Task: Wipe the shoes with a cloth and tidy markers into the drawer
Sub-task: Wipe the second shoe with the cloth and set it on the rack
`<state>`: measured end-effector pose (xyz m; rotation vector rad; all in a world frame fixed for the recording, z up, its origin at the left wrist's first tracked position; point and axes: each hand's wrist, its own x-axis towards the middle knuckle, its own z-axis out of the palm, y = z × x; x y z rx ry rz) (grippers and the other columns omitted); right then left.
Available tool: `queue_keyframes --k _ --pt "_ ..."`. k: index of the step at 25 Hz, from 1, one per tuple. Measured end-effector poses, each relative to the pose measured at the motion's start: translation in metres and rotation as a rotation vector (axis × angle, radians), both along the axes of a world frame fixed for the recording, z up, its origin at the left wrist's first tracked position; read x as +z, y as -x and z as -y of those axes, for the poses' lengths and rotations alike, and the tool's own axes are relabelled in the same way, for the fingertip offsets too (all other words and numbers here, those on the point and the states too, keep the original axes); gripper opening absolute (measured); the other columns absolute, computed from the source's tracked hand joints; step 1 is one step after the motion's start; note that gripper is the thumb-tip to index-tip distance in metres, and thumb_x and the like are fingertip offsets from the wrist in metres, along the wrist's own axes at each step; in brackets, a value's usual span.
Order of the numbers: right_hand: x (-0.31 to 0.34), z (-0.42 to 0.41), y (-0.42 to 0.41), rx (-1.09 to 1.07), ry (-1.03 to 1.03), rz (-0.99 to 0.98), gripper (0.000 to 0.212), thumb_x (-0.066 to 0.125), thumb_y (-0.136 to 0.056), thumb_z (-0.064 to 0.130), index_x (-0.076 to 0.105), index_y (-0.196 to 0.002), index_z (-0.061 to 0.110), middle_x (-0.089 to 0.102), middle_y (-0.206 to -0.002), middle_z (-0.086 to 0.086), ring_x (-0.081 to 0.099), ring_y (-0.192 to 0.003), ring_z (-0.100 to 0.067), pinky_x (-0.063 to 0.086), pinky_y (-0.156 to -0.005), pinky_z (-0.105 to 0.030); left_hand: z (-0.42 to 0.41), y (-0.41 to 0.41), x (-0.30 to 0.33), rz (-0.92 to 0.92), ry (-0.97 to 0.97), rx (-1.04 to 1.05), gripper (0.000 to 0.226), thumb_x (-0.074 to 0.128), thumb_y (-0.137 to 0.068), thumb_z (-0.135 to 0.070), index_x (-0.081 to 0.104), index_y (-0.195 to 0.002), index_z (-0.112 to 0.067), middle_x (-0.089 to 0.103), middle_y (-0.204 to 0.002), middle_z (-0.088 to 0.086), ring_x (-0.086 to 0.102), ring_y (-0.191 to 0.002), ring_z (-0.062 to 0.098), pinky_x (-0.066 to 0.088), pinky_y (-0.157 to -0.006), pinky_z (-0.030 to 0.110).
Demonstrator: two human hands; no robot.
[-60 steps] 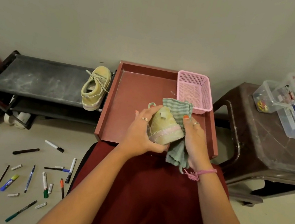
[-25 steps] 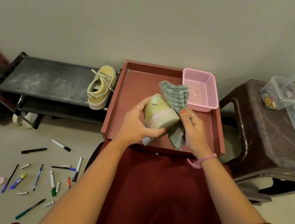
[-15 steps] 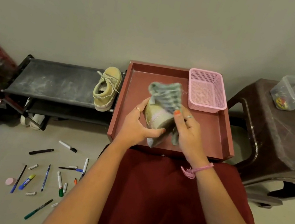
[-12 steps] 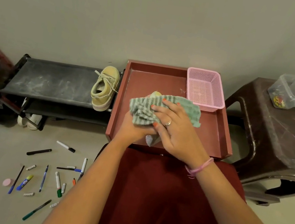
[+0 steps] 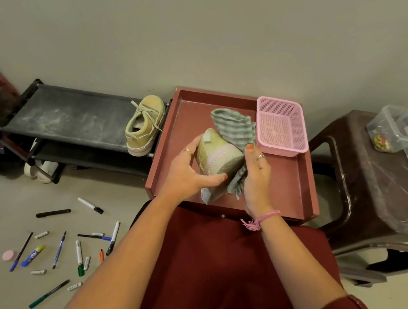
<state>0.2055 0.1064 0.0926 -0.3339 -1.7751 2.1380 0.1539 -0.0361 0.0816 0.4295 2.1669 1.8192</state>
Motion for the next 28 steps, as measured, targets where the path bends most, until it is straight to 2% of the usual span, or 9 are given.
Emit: queue_keyframes --k 3,6,11,13,17,20,23,25,28 --pt "-0.001 0.007 -0.009 -0.020 -0.618 -0.187 0.027 0.047 -0.096 0.027 0.064 -0.117 0.021 0.066 -0.117 0.008 0.056 -0.118 -0.011 0.044 -0.099 -0.030 0.001 0.000 0.001 -0.003 0.040 0.018 0.073 0.086 -0.056 -0.017 0.056 -0.123 -0.020 0.066 -0.115 -0.005 0.059 -0.106 -0.004 0.045 -0.088 0.012" --pt "-0.002 -0.007 -0.014 0.026 -1.227 -0.388 0.030 0.052 -0.093 0.019 0.065 -0.118 0.007 0.060 -0.129 0.000 0.045 -0.131 -0.022 0.033 -0.110 -0.037 0.000 -0.002 -0.002 0.018 0.036 0.005 0.055 0.085 -0.061 -0.007 0.063 -0.111 -0.011 0.072 -0.103 -0.002 0.066 -0.095 0.000 0.049 -0.077 0.014" --pt "0.018 -0.016 0.005 0.074 -0.406 0.014 0.025 0.046 -0.099 0.023 0.068 -0.099 0.010 0.067 -0.085 0.010 0.062 -0.080 -0.004 0.049 -0.075 -0.026 -0.008 -0.006 0.001 0.009 -0.013 0.005 0.084 0.089 -0.055 -0.023 0.052 -0.130 -0.024 0.061 -0.125 -0.007 0.056 -0.117 0.003 0.045 -0.097 0.021" --pt "0.021 -0.016 0.010 0.059 -0.289 0.183 0.030 0.047 -0.099 0.024 0.064 -0.084 0.004 0.059 -0.073 -0.003 0.053 -0.069 -0.017 0.042 -0.069 -0.034 -0.005 -0.009 0.000 0.002 -0.014 -0.039 0.092 0.089 -0.055 -0.022 0.045 -0.136 -0.030 0.056 -0.133 -0.007 0.050 -0.125 0.004 0.042 -0.104 0.025" --pt "0.020 -0.001 -0.009 0.074 -1.010 0.007 0.029 0.051 -0.094 0.025 0.067 -0.115 0.014 0.066 -0.121 0.002 0.057 -0.116 -0.016 0.044 -0.101 -0.034 0.002 -0.010 -0.001 0.016 0.019 -0.020 0.070 0.085 -0.052 -0.020 0.056 -0.115 -0.032 0.065 -0.116 -0.006 0.060 -0.110 0.007 0.048 -0.092 0.021" --pt "0.027 0.004 -0.005 0.127 -1.464 -0.259 0.035 0.050 -0.092 0.026 0.067 -0.119 0.012 0.064 -0.126 0.001 0.053 -0.125 -0.022 0.038 -0.107 -0.033 0.000 -0.009 0.001 0.045 -0.003 0.011 0.054 0.077 -0.053 -0.005 0.062 -0.100 -0.026 0.068 -0.102 -0.002 0.064 -0.092 0.007 0.052 -0.078 0.021" --pt "0.039 -0.001 0.018 0.135 -1.238 -0.011 0.033 0.044 -0.094 0.032 0.069 -0.112 0.020 0.068 -0.117 0.008 0.063 -0.101 -0.009 0.047 -0.087 -0.027 -0.002 -0.008 0.004 0.022 0.022 0.007 0.057 0.081 -0.053 -0.016 0.059 -0.104 -0.029 0.067 -0.103 -0.005 0.063 -0.096 0.008 0.050 -0.078 0.016" --pt "0.042 -0.015 0.032 0.173 -0.857 0.263 0.030 0.047 -0.094 0.035 0.068 -0.079 0.017 0.068 -0.079 0.005 0.054 -0.064 -0.010 0.041 -0.062 -0.030 -0.001 -0.011 0.002 0.011 0.003 -0.041 0.076 0.087 -0.053 -0.021 0.053 -0.119 -0.039 0.062 -0.119 -0.009 0.058 -0.112 0.003 0.047 -0.091 0.017" --pt "0.033 -0.030 0.033 0.284 -0.290 0.539 0.024 0.055 -0.091 0.032 0.058 -0.076 0.014 0.056 -0.072 -0.005 0.049 -0.071 -0.019 0.035 -0.068 -0.035 0.001 -0.020 -0.004 -0.007 0.028 -0.053 0.093 0.090 -0.054 -0.023 0.045 -0.135 -0.036 0.055 -0.134 -0.008 0.049 -0.126 0.003 0.043 -0.104 0.028"
